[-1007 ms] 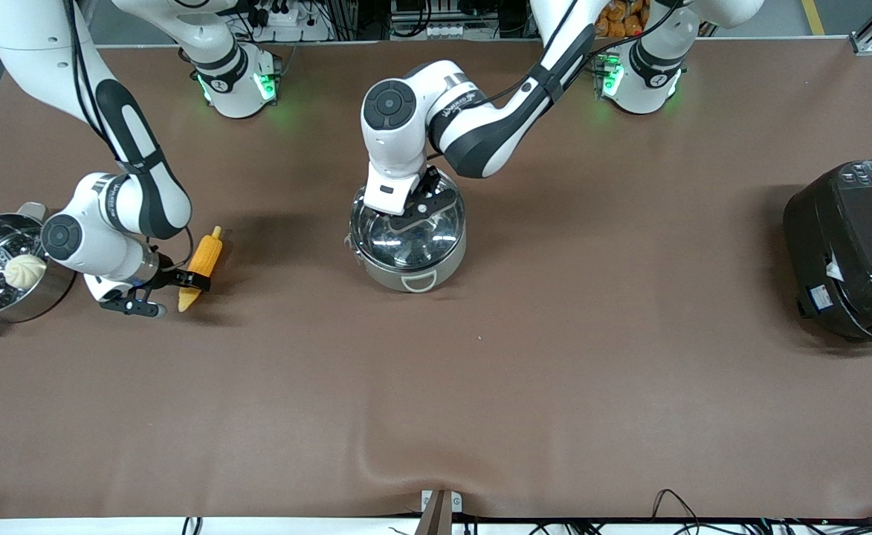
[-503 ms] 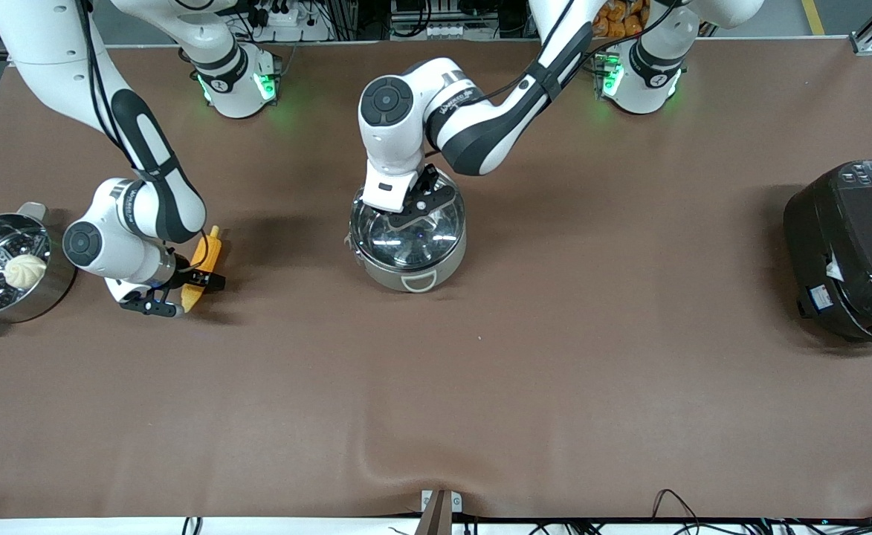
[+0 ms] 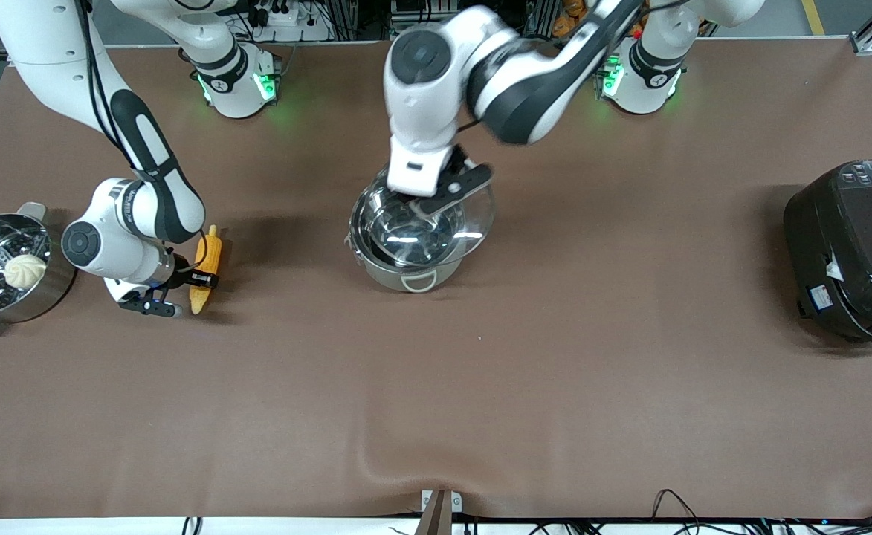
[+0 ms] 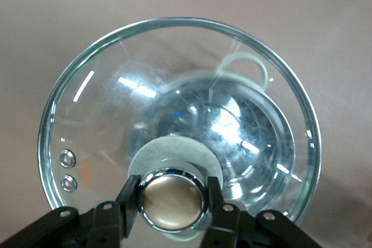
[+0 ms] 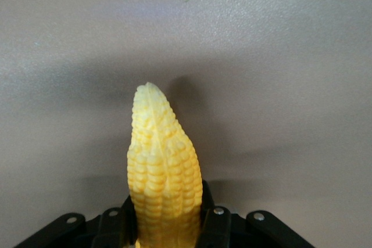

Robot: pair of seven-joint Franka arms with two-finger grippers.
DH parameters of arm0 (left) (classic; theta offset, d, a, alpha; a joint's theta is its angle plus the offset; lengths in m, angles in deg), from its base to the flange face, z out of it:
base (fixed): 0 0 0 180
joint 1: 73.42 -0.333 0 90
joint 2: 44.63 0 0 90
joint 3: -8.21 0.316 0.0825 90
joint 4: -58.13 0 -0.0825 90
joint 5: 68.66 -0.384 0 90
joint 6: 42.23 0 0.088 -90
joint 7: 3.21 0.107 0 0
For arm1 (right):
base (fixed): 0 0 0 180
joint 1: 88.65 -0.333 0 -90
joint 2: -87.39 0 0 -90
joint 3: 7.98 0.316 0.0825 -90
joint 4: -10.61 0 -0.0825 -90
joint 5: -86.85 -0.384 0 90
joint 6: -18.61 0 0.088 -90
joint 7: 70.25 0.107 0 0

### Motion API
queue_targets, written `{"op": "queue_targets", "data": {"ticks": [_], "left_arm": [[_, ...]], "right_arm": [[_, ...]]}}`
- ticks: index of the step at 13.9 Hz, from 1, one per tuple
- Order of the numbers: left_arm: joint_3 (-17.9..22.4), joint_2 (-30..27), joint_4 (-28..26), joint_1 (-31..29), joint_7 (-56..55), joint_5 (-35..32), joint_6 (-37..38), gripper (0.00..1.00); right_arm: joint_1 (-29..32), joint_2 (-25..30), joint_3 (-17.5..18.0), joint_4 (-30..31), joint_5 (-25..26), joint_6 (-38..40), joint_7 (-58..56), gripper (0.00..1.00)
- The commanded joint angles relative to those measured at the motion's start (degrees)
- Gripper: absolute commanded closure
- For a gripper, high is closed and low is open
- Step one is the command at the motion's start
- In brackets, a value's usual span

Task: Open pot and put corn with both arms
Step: 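Lift the glass lid off the pot with the left gripper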

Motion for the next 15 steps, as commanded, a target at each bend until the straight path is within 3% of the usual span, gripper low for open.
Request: {"op": "queue_targets", "data": {"ticks": [1, 6, 10, 12, 15], "left_arm": [[-0.47, -6.6, -4.56, -7.67, 9.26, -0.49, 3.45, 1.0], [-0.56, -11.53, -16.85, -25.85, 34.65, -1.11, 0.04, 1.0], [-0.82, -15.66, -34.68, -39.22, 53.47, -1.02, -15.31, 1.0], [-0.82, -15.58, -42.07, -43.01, 58.94, -1.02, -22.62, 1.0], [-0.91, -15.76, -48.94, -43.65, 59.31, -1.02, -28.0, 1.0]], "right_arm": [[-0.19, 1.33, 0.02, 0.07, -1.33, 2.69, 0.3, 0.76], [-0.46, 4.49, 0.11, -8.79, -1.42, 17.69, 0.56, 0.76], [-1.51, 4.59, 0.11, -24.51, -1.42, 35.45, 1.79, 0.74], [-2.73, 4.59, 0.11, -31.11, -1.33, 40.56, 2.23, 0.74], [-5.8, 4.59, 0.29, -36.57, -1.42, 45.67, 8.71, 0.74]]}}
